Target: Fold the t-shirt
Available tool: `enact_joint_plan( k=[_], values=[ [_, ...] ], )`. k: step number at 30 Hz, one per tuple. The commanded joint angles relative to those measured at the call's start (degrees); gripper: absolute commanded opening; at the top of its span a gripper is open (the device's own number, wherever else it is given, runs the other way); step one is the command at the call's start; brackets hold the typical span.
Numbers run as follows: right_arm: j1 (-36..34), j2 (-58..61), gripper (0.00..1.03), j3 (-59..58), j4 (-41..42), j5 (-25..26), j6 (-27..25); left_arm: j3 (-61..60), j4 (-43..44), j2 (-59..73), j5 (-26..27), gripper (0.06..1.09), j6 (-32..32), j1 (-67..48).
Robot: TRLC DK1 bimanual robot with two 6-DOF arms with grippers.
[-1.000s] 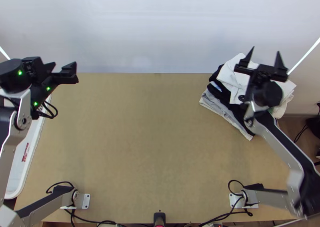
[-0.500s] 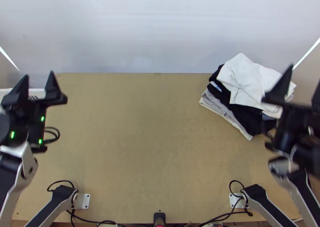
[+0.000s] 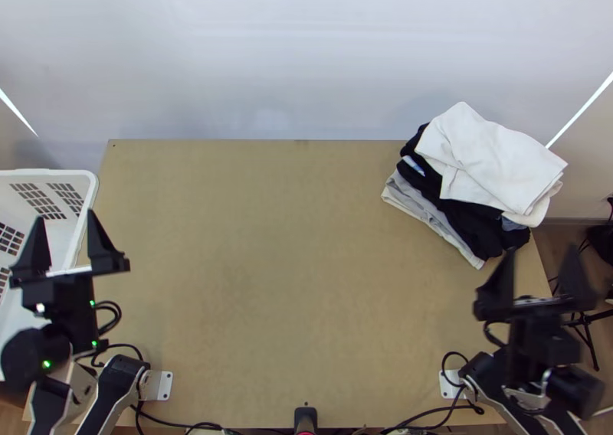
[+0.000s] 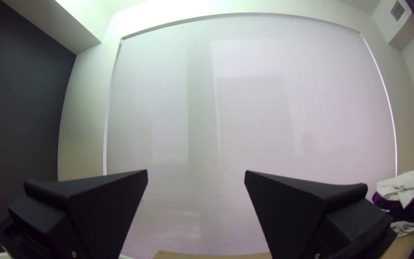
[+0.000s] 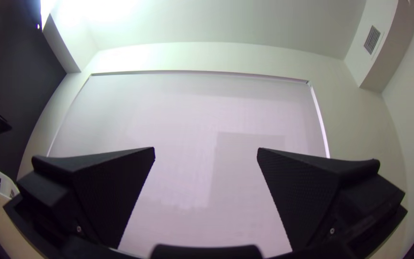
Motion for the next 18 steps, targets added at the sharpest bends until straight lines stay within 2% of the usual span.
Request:
enact_joint_plan(
  k=[1, 2, 6, 12, 15, 18],
  values=[
    [1.83, -5.96, 0.99, -12.22, 0.19, -0.34, 1.40, -11.63, 2.22, -11.92, 1.60, 1.04, 3.72, -0.25],
    [1.74, -5.96, 0.99, -13.80, 0.19, -0.34, 1.93, -12.51, 2.22, -12.80, 1.51, 1.04, 3.63, -0.25],
    [1.04, -5.96, 0.99, -13.89, -8.07, -0.43, 9.75, -15.14, 2.92, -13.15, 1.42, 1.04, 3.19, 0.01],
    [1.30, -5.96, 0.99, -13.98, -16.95, -0.69, 16.96, -23.32, 4.59, -13.24, 1.25, 1.04, 3.89, 0.98],
    [2.18, -6.04, 0.99, -13.98, -23.54, -0.78, 20.38, -26.22, -0.24, -13.24, 1.34, 1.04, 1.34, 2.12],
    [2.88, -6.04, 0.99, -13.98, -30.74, -0.78, 21.97, -26.48, -10.52, -13.24, 1.60, 1.04, -4.19, 2.82]
  ],
)
